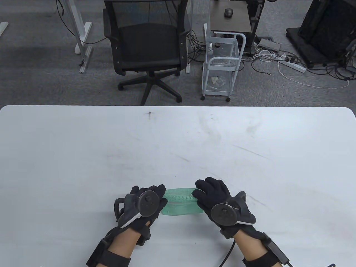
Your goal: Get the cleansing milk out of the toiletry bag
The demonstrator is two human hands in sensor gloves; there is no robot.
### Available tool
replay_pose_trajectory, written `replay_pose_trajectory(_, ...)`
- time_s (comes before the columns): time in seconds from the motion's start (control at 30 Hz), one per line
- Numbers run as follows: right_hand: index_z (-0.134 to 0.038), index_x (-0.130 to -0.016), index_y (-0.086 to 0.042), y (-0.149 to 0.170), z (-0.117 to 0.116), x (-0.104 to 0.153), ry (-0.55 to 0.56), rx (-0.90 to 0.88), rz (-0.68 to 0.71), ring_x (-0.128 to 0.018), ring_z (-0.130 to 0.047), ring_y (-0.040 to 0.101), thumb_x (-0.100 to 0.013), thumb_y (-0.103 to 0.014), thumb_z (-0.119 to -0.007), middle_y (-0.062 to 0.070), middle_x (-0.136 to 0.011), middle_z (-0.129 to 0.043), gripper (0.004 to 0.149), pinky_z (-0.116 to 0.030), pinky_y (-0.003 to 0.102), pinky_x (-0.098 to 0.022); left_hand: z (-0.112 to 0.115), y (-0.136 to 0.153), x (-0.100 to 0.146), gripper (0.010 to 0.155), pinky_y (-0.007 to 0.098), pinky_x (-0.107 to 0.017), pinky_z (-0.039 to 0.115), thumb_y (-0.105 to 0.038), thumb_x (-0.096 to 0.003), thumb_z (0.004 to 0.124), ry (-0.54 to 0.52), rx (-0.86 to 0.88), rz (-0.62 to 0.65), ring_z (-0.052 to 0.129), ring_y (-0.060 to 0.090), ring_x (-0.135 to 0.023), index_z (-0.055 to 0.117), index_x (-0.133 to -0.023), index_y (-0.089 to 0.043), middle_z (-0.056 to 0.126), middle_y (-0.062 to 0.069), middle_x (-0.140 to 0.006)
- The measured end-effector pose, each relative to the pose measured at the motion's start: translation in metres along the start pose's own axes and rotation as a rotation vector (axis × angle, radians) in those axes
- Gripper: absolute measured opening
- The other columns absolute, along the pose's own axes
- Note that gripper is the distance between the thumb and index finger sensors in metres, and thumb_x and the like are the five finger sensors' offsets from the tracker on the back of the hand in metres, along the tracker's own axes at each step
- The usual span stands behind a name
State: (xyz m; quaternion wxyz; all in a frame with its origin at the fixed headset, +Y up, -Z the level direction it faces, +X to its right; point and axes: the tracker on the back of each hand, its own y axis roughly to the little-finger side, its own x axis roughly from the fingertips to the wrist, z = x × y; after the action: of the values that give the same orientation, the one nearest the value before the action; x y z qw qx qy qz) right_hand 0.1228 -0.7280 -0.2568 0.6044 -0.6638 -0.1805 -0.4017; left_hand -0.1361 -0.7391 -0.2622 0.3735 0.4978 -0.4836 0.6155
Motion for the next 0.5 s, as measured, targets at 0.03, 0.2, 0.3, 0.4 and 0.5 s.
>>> replay_pose_trajectory(0.03,-0.084,-0.094,-0.009,0.0005,-0.0002,0.0,-0.005,-0.005,-0.004,-0.092,-0.068,0.065,-0.055,-0.024,-0.084,0.027,-0.109,-0.075,0.041,-0.056,0.075,-0.065,0.0003,0.0001,-0.0003,0.05,0.065,-0.071,0.064,-0.044,-0.0488,0.089,-0.002,0.003,-0.003,0.1,0.04,-0.081,0.088,-0.095,-0.026,0.098,0.007,-0.097)
replay_pose_trajectory(0.2,-0.081,-0.096,-0.007,0.0021,0.0005,0.0008,0.012,-0.036,-0.02,-0.092,-0.068,0.065,-0.055,-0.026,-0.085,0.028,-0.109,-0.073,0.046,-0.056,0.075,-0.065,-0.0016,-0.0014,0.002,0.045,0.065,-0.07,0.066,-0.041,-0.0487,0.089,-0.049,0.001,0.002,0.104,0.04,-0.076,0.092,-0.091,-0.024,0.101,0.009,-0.093)
replay_pose_trajectory(0.3,-0.081,-0.096,-0.007,0.001,0.0016,0.0013,0.035,-0.033,-0.012,-0.092,-0.069,0.065,-0.054,-0.026,-0.085,0.028,-0.11,-0.072,0.046,-0.056,0.075,-0.065,-0.0043,-0.0042,0.0039,0.044,0.065,-0.07,0.067,-0.04,-0.0482,0.09,-0.088,-0.001,0.017,0.105,0.039,-0.073,0.094,-0.089,-0.024,0.103,0.009,-0.091)
replay_pose_trajectory(0.4,-0.08,-0.097,-0.008,-0.0018,0.0026,0.002,0.067,-0.018,0.009,-0.092,-0.069,0.065,-0.053,-0.025,-0.087,0.029,-0.11,-0.07,0.048,-0.057,0.074,-0.065,-0.0066,-0.0068,0.0059,0.043,0.064,-0.069,0.069,-0.039,-0.048,0.09,-0.111,0.016,0.026,0.107,0.038,-0.071,0.095,-0.088,-0.023,0.104,0.009,-0.089)
replay_pose_trajectory(0.5,-0.082,-0.096,-0.01,-0.0073,0.0046,0.0034,0.112,0.006,0.05,-0.092,-0.069,0.065,-0.052,-0.023,-0.089,0.028,-0.112,-0.068,0.047,-0.057,0.075,-0.065,-0.008,-0.0085,0.0078,0.042,0.064,-0.069,0.07,-0.039,-0.0479,0.09,-0.12,0.063,0.034,0.108,0.038,-0.069,0.095,-0.087,-0.023,0.104,0.009,-0.088)
